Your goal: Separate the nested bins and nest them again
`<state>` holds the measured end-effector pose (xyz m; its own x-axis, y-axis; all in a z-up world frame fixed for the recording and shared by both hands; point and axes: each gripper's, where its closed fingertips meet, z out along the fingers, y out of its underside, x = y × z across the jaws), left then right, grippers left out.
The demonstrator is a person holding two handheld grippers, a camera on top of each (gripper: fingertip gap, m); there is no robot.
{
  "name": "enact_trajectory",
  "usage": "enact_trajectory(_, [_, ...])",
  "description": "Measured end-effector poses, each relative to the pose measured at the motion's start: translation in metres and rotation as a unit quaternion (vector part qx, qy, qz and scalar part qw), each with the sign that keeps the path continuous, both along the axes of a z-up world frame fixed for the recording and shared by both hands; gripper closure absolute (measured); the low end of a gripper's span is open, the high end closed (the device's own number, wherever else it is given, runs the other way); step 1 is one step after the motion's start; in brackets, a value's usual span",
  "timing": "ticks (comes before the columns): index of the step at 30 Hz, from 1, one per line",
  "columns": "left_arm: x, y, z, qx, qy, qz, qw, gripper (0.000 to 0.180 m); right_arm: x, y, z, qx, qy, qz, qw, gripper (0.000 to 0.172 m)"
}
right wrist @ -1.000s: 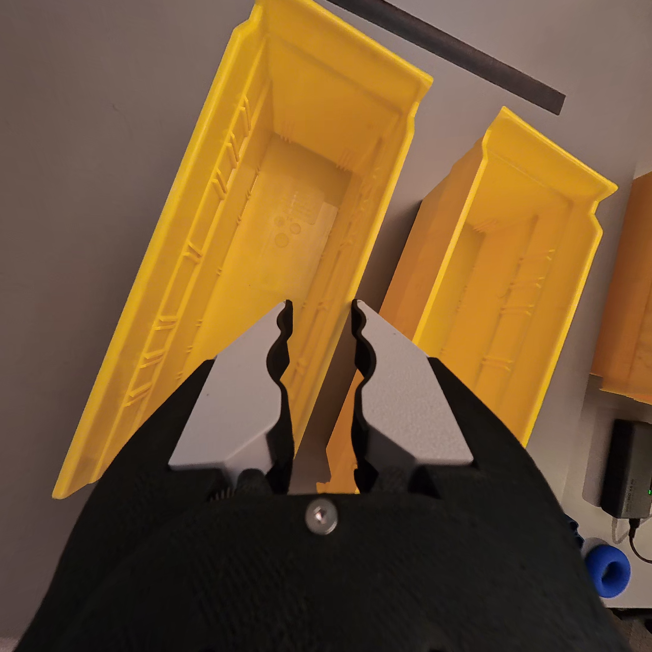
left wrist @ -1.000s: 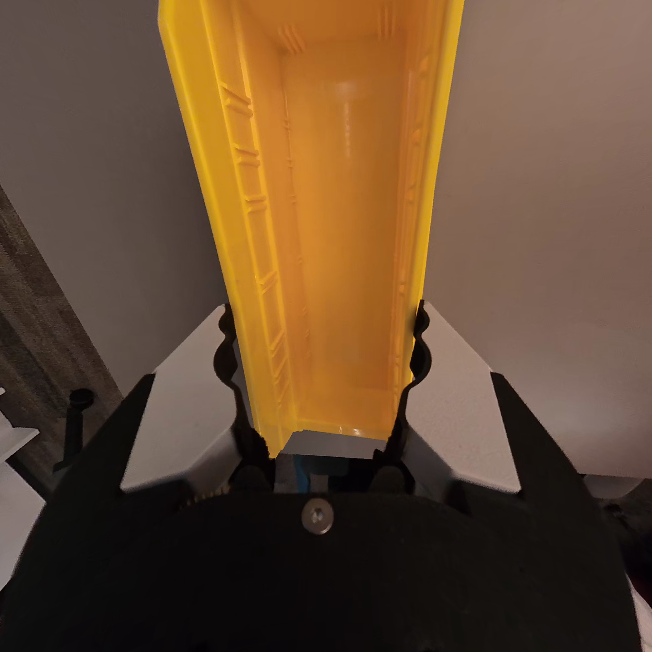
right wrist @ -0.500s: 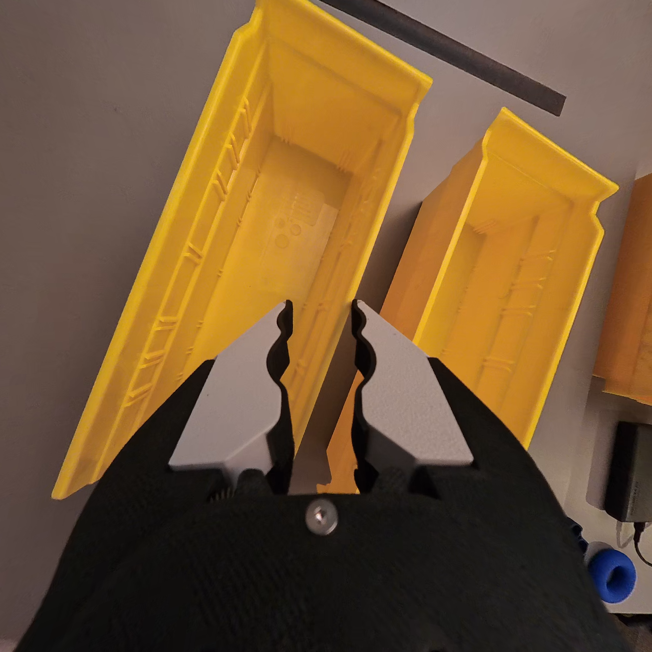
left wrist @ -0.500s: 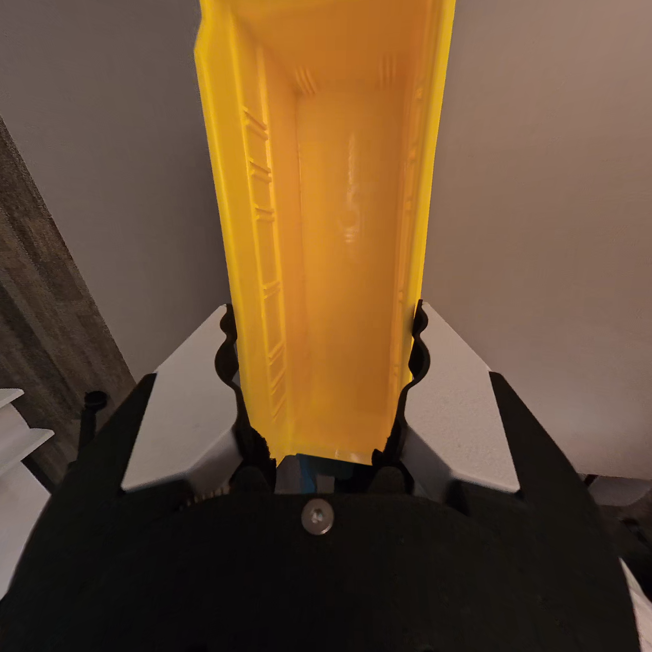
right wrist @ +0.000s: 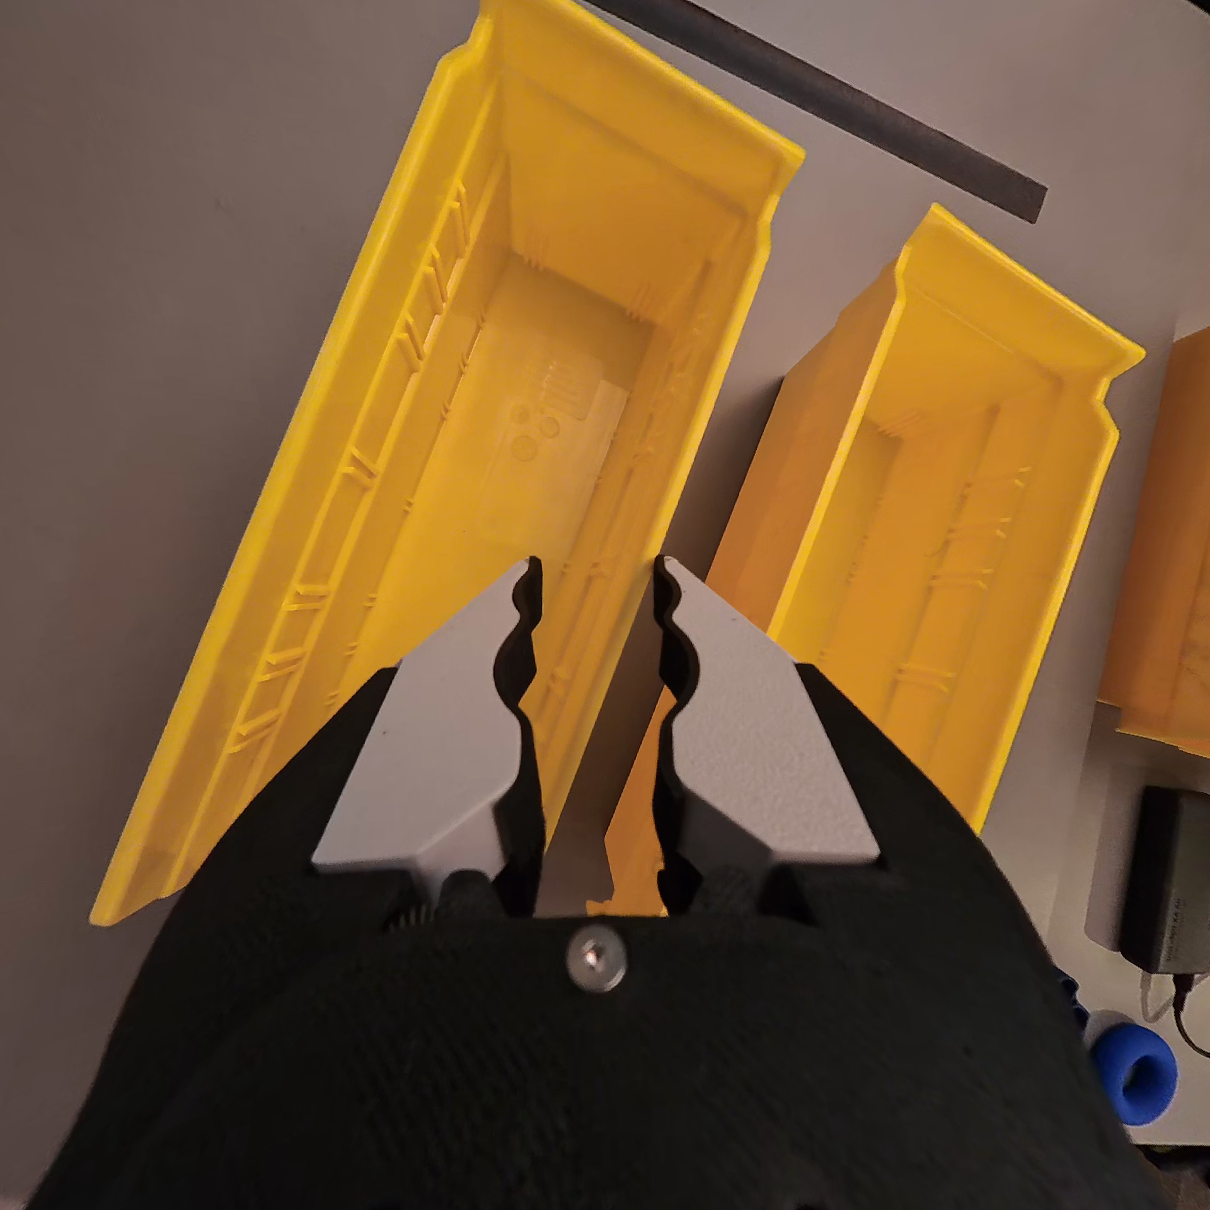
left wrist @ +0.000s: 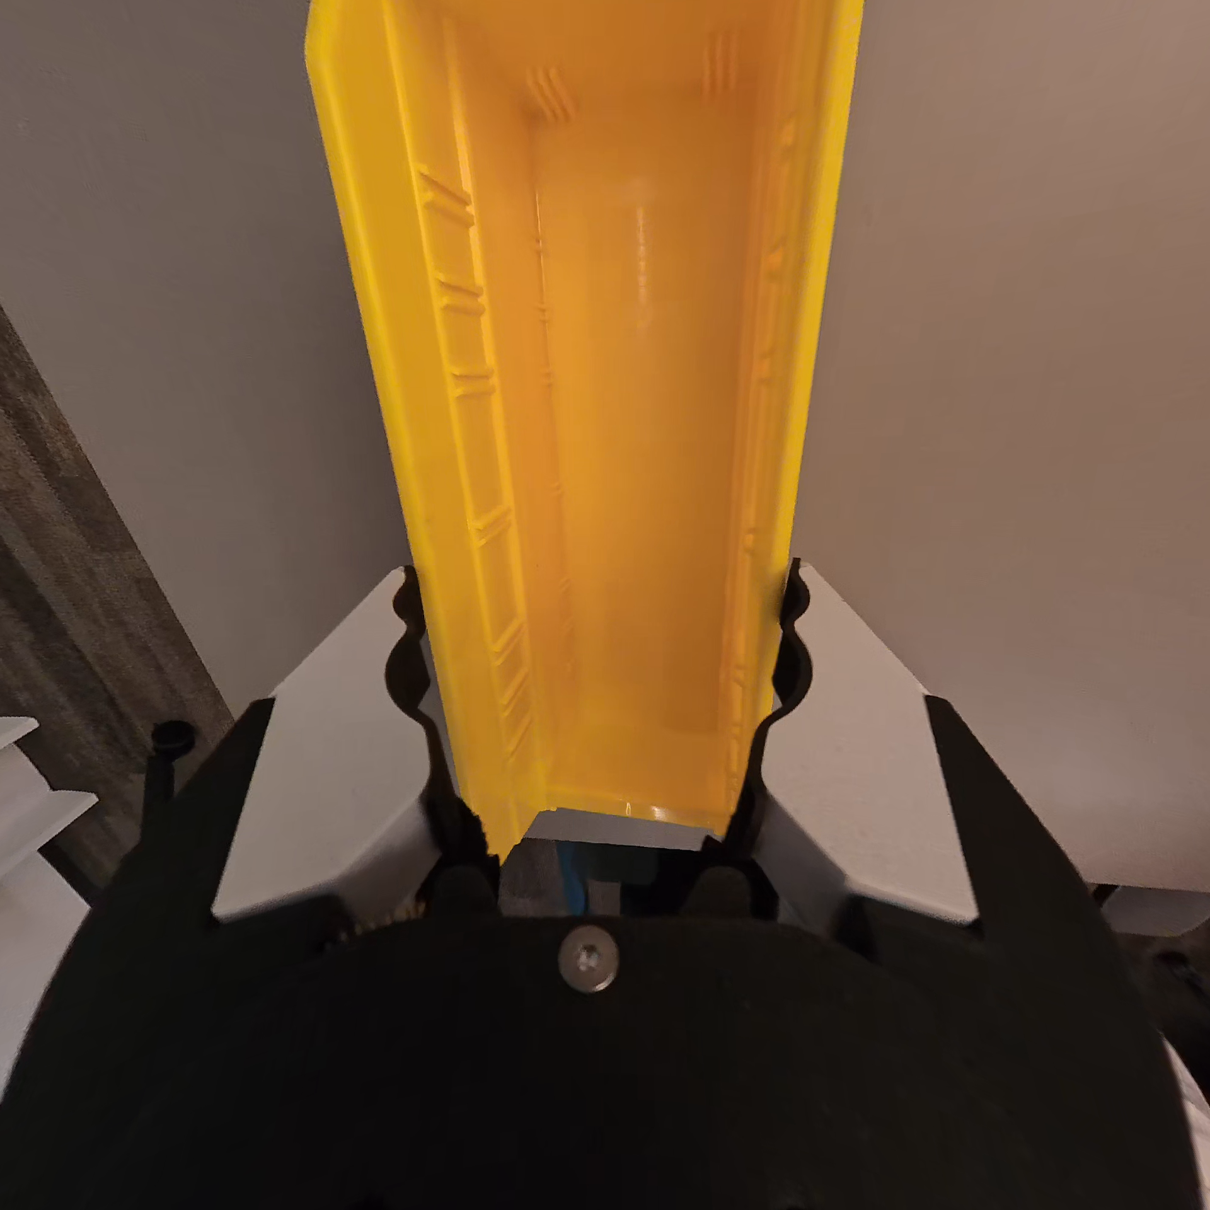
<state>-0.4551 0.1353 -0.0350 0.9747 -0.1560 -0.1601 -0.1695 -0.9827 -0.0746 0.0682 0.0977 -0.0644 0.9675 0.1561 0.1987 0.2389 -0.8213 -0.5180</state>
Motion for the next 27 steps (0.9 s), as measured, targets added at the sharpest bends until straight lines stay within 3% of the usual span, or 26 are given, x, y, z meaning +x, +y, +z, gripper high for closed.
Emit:
enact_trajectory(12, [0.005, 0.002, -0.011, -0.025, -0.039, 0.013, 0.999, 0.056, 0.0, 0.0, 0.0, -0.001, -0.007, 0.001, 1.0, 0.137])
enact_trajectory(27, [0.009, 0.01, -0.002, 0.002, -0.028, 0.009, 1.0, 0.05, -0.001, 0.001, -0.001, 0.004, -0.005, 0.002, 1.0, 0.136])
